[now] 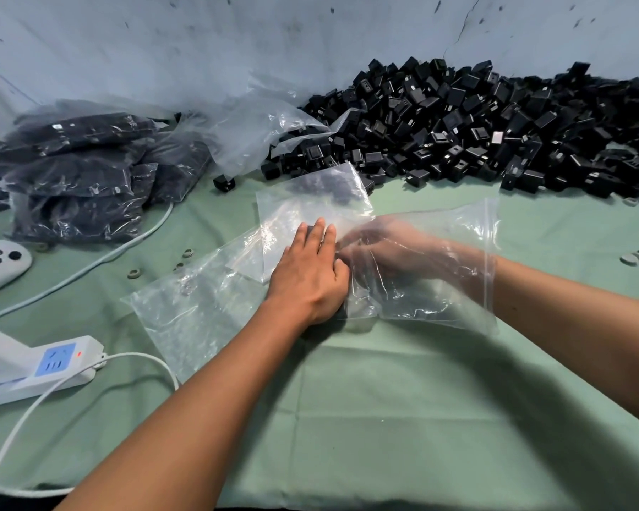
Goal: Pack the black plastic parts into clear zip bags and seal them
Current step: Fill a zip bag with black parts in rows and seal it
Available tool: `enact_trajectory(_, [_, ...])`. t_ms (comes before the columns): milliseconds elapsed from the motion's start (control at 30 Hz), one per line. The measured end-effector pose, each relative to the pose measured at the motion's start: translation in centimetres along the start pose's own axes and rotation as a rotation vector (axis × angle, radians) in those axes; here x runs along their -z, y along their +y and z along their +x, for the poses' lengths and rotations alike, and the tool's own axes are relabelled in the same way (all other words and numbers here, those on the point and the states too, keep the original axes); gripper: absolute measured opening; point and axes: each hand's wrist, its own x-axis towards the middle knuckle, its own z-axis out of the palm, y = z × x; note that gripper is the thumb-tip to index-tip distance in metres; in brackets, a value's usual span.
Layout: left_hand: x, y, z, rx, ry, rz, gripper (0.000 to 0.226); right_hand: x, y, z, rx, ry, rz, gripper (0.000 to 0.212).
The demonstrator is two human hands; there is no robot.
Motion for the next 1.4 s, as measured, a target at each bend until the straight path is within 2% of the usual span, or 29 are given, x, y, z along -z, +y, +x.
enact_trajectory(67, [0.1,0.1,0.0,0.005,-0.009,0.018,0.067,1.2,0.6,-0.7,-0.083,-0.003,0.081,0.022])
enact_trajectory(200, [0.0,0.3,0.1,0.011,-0.011,0.03,0.066,6.1,2.7,-4.1,-0.115,-0.212,0.182,0.035])
enact_trajectory(300, [-0.1,0.4,0.1,0.01,-0.014,0.037,0.066,9.8,5.3,-6.7,-0.356,-0.109,0.457,0.027])
enact_trajectory(333, [0.0,0.3,0.1,0.009,-0.013,0.038,0.066,10.8,6.0,-7.3,-0.417,-0.083,0.451,0.024])
enact_trajectory(400, [0.1,0.3,0.1,0.004,-0.016,0.044,0.066,12.2,6.4,-8.4,-0.557,0.076,0.261,0.019])
enact_trajectory(467, [0.3,0.4,0.0,0.002,-0.028,0.069,0.066,13.2,5.7,-8.6,-0.604,0.368,0.059,0.017])
enact_trajectory(533, [0.6,0.6,0.0,0.01,-0.055,0.122,0.066,13.4,3.5,-8.3,-0.491,0.663,-0.065,0.02])
enact_trajectory(600, [1.1,0.9,0.2,0.019,-0.067,0.201,0.066,12.4,0.6,-7.7,-0.299,0.806,-0.289,0.021])
enact_trajectory(667, [1.4,1.9,0.4,0.009,-0.026,0.218,0.067,9.9,-2.4,-6.5,-0.133,0.726,-0.448,0.022])
enact_trajectory(733, [1.0,3.1,0.2,-0.017,0.009,0.182,0.067,6.7,-3.9,-4.9,-0.058,0.519,-0.517,0.025])
enact_trajectory(867, [-0.5,4.0,-0.7,-0.016,-0.01,0.178,0.066,1.5,-1.6,-3.0,-0.112,0.173,-0.651,0.051])
enact_trajectory(967, [-0.8,3.6,-0.7,-0.02,0.002,0.181,0.069,0.3,2.4,-3.8,-0.111,0.034,-0.726,0.066])
enact_trajectory(1167, [-0.8,3.5,-0.8,-0.03,0.025,0.138,0.072,1.0,4.0,-4.2,-0.079,0.015,-0.755,0.087])
enact_trajectory(1233, [-0.5,3.5,-0.9,-0.026,0.048,0.056,0.073,1.2,3.1,-3.9,-0.065,0.061,-0.706,0.086])
enact_trajectory(1333, [0.5,2.5,-1.3,0.045,0.197,-0.214,0.066,1.4,1.3,-3.4,0.093,0.302,-0.645,0.045])
enact_trajectory(1400, [1.6,1.3,-1.4,0.169,0.335,-0.372,0.057,0.9,-0.1,-2.5,0.229,0.359,-0.639,0.023])
